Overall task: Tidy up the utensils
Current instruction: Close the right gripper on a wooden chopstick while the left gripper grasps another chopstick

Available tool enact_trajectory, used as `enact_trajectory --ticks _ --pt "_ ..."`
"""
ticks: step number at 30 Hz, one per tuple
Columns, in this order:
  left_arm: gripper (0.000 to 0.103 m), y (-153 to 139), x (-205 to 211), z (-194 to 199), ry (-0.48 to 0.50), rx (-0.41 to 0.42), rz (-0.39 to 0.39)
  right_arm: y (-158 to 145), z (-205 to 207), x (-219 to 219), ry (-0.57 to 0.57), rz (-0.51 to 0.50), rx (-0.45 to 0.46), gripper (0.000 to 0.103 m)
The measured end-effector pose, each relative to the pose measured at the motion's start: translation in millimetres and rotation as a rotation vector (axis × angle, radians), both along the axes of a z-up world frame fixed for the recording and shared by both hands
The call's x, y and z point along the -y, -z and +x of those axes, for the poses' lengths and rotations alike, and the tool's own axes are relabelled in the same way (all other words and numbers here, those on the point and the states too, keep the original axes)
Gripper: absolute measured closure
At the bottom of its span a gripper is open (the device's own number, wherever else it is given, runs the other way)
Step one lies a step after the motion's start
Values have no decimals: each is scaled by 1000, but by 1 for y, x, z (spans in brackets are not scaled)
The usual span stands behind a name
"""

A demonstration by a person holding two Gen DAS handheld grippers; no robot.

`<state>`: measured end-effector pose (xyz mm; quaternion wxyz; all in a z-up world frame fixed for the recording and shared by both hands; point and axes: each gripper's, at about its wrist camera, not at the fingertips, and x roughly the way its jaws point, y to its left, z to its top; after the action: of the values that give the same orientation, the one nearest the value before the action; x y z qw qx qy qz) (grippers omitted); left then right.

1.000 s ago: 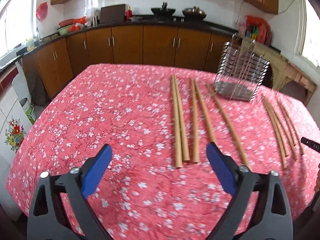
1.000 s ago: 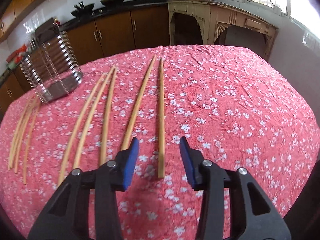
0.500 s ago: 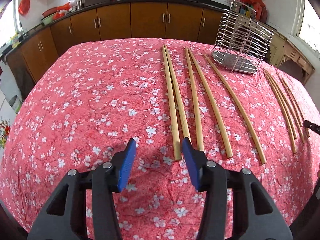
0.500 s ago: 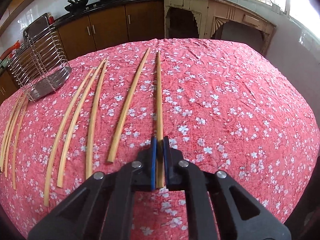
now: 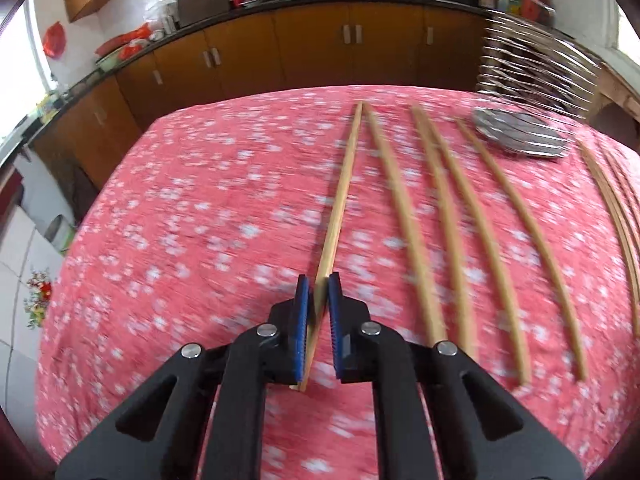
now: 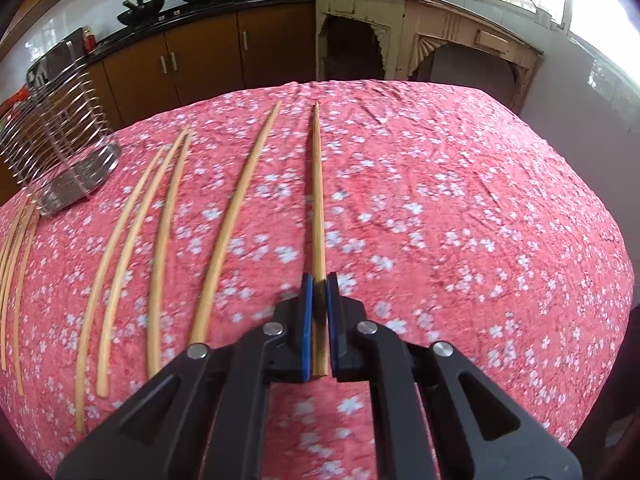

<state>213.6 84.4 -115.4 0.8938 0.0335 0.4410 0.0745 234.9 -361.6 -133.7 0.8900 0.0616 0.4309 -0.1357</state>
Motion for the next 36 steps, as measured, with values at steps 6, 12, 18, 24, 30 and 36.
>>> enact_trajectory --ticks 6,12,18,24,30,36 --pt "93 1 -23 -4 -10 14 -27 2 -1 10 11 6 5 95" --pt "89 2 -19 -22 29 20 -51 1 -9 11 5 26 7 88" --pt "82 2 -18 -31 31 26 -49 2 -18 6 -5 20 3 84" --pt "83 3 -18 -29 24 28 -71 3 -17 2 -10 -12 24 92" --pt "93 1 -19 -22 36 26 -56 2 1 5 -9 -48 15 95" --pt "94 2 -16 -19 38 26 -54 3 1 13 -2 -12 23 95"
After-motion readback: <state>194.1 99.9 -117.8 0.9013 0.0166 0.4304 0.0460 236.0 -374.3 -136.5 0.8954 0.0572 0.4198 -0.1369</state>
